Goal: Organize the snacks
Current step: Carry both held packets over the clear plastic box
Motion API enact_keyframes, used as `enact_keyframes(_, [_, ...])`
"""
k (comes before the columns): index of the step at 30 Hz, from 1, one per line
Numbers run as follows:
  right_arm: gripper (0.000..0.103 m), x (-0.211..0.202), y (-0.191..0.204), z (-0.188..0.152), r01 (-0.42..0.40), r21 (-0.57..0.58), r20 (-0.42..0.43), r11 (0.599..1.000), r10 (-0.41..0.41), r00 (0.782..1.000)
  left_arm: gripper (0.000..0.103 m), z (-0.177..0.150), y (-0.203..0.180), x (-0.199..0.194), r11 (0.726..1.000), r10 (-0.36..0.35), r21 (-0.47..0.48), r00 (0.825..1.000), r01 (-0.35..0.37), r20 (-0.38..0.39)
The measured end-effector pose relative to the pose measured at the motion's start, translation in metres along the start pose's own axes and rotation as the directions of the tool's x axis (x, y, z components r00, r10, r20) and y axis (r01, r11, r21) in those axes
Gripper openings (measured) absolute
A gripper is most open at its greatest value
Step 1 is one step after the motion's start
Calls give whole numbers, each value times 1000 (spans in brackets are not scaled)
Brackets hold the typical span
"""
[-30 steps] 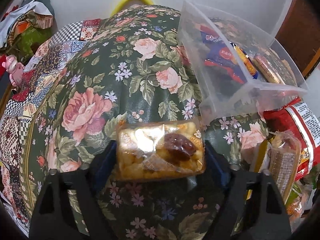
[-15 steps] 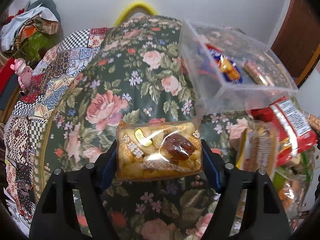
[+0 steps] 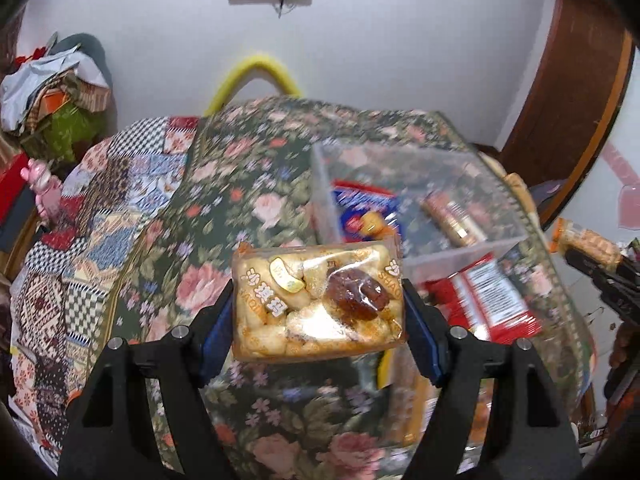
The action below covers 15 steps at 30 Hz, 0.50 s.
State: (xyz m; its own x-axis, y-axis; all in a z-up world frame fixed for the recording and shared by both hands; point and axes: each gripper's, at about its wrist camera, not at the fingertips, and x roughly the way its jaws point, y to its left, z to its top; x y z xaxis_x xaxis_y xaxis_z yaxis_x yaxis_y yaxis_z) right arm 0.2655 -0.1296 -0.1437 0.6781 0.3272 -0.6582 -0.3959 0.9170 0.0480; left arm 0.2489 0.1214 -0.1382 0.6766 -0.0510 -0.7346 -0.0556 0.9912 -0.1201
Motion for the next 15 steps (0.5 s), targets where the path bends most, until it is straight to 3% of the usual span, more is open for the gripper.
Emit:
enact_keyframes(6, [30,5,11,13,-20,-10,30,1000,21,999,75,18,-27,-2,999,-31,38,999,30,30])
enact_keyframes(15, [30,30,19,31,-41,-36,32,999,42,999,75,36,-58,29,995,-67,79,998,66,7])
